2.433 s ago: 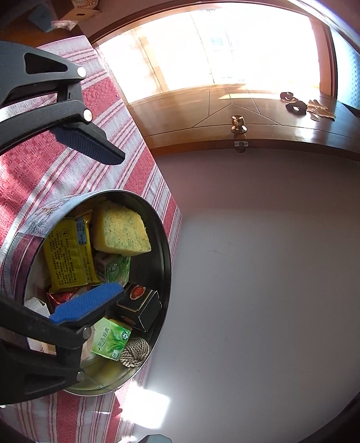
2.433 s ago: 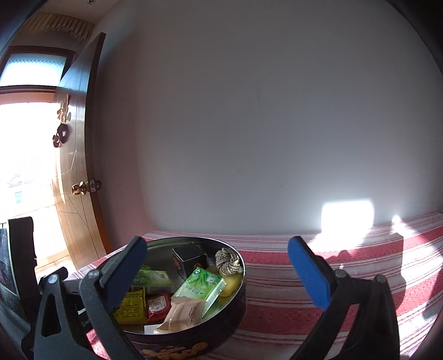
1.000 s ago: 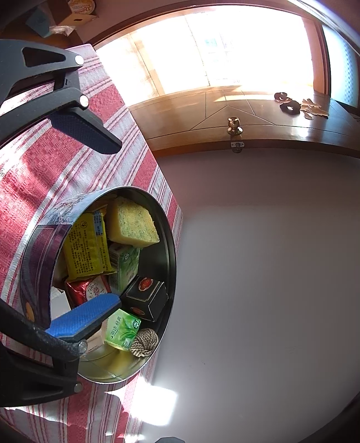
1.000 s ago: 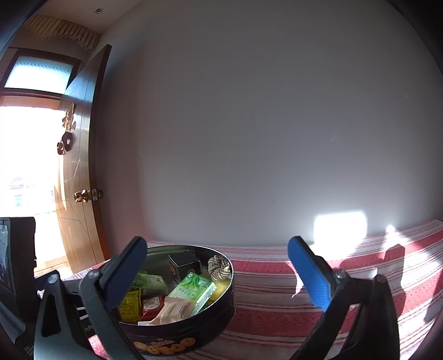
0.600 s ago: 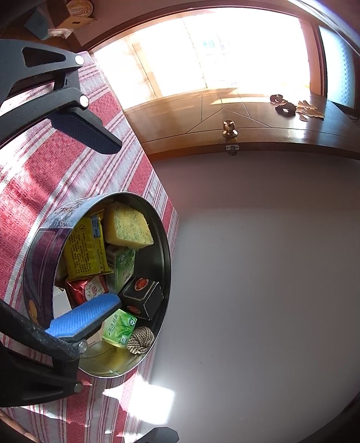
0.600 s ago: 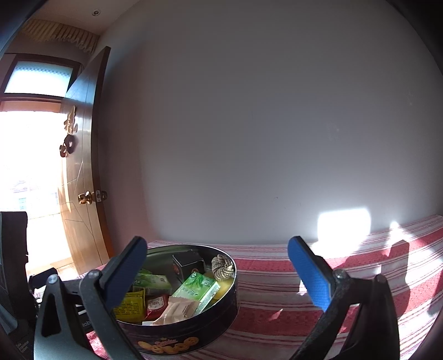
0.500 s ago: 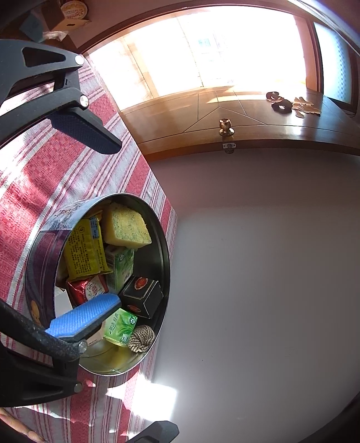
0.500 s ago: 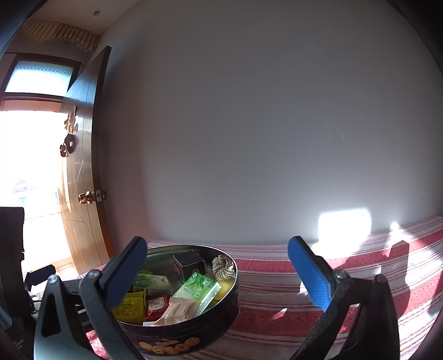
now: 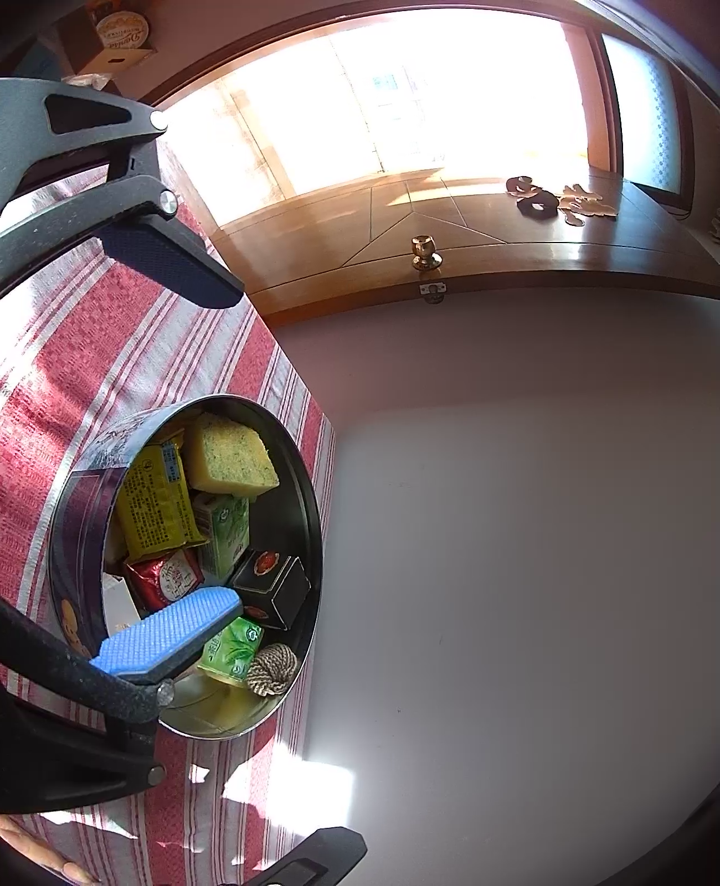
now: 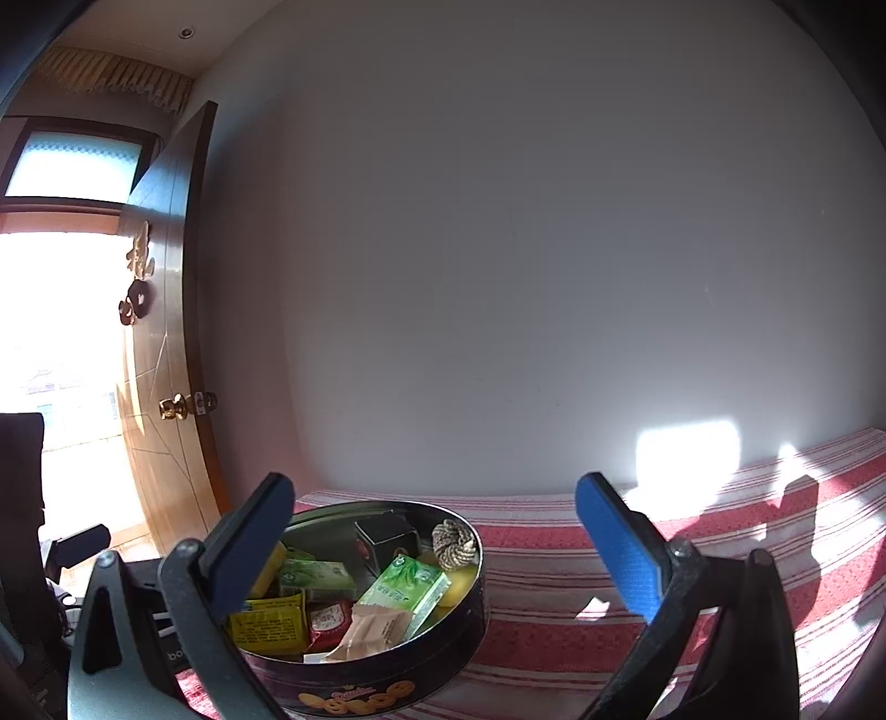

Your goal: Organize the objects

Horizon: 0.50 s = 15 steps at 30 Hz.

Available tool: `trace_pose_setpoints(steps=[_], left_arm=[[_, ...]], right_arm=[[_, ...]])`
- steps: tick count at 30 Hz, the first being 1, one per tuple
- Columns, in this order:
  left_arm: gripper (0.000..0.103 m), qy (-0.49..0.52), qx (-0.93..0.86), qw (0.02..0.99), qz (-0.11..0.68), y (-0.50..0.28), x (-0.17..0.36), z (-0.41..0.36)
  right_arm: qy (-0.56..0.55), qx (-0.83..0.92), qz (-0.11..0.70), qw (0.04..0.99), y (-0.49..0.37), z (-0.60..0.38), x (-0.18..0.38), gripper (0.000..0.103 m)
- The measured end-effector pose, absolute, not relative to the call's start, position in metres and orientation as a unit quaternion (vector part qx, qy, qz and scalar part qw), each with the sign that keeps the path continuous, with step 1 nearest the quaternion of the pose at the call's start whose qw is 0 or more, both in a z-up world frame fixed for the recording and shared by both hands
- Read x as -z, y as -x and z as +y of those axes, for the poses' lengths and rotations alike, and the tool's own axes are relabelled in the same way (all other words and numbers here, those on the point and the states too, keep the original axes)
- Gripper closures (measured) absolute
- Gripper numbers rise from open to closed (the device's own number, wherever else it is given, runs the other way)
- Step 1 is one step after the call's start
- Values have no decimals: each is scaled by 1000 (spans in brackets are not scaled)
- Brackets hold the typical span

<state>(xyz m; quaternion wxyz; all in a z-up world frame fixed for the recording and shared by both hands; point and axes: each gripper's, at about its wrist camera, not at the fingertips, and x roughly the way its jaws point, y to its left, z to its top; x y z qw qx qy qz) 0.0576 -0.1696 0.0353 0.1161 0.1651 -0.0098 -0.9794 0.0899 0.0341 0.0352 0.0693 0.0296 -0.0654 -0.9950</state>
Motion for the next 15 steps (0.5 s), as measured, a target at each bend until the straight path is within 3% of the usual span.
trace_pose_setpoints(steps=[15], left_arm=[[1, -195, 976, 98, 4, -46, -32, -174]], right_arm=[[-24, 994, -73, 72, -94, 37, -39, 0]])
